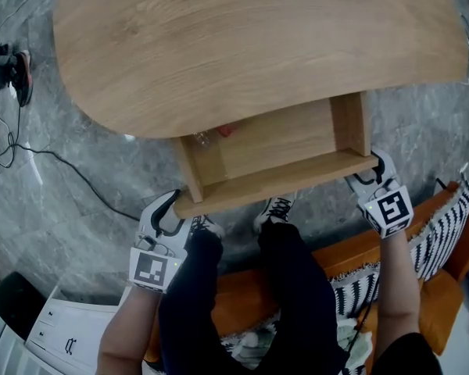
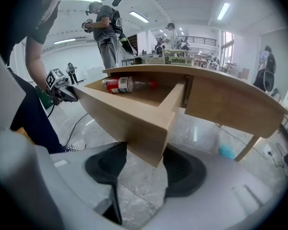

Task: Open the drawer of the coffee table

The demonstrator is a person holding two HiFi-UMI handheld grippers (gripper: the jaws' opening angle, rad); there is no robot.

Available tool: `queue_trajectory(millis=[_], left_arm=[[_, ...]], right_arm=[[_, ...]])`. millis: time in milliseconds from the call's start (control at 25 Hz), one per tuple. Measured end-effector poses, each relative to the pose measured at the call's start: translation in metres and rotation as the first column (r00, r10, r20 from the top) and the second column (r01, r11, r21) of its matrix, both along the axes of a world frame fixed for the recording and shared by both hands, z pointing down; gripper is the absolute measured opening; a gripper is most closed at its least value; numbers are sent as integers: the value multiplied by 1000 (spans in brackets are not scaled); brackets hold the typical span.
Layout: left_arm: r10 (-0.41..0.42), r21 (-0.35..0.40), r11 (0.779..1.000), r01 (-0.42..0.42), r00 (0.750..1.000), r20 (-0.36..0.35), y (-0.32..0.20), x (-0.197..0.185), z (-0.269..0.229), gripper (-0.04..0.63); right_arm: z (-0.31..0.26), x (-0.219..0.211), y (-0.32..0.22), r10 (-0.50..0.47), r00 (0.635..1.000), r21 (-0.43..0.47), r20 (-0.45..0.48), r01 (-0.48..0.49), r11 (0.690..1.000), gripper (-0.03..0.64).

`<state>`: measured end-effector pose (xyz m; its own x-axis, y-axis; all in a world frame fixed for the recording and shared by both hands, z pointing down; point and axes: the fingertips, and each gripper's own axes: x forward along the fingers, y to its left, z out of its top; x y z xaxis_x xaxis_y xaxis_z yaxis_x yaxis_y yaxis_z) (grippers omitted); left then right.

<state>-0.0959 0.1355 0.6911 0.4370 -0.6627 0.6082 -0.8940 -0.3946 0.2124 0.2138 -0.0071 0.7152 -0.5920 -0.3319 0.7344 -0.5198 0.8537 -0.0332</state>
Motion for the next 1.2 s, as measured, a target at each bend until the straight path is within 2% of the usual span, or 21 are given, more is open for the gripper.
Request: queue_trajectory(millis=[400,680,880,1040,1200], left_arm=[[30,-58,998,-31,999,-19,27,27,11,135],[100,-112,988,-101,995,-12,40,32,29,137],[126,-120,985,-124,992,10,45,32,37,137],[167,-131,979,-158,984,58,50,32,47,137],[183,-150,974,-169,979,86,58,28,46,143]], right_arm=[[8,17,14,-33,998,-32,-57,32,999,236],[23,22,22,-33,996,-55,-83,28,998,236],[31,23,26,-39,995,-61,-94,34,998,236],[38,23,32,-37,994,-80,-106,29,996,236],[29,32,44,30,995,-103,-99,-40,994,236]])
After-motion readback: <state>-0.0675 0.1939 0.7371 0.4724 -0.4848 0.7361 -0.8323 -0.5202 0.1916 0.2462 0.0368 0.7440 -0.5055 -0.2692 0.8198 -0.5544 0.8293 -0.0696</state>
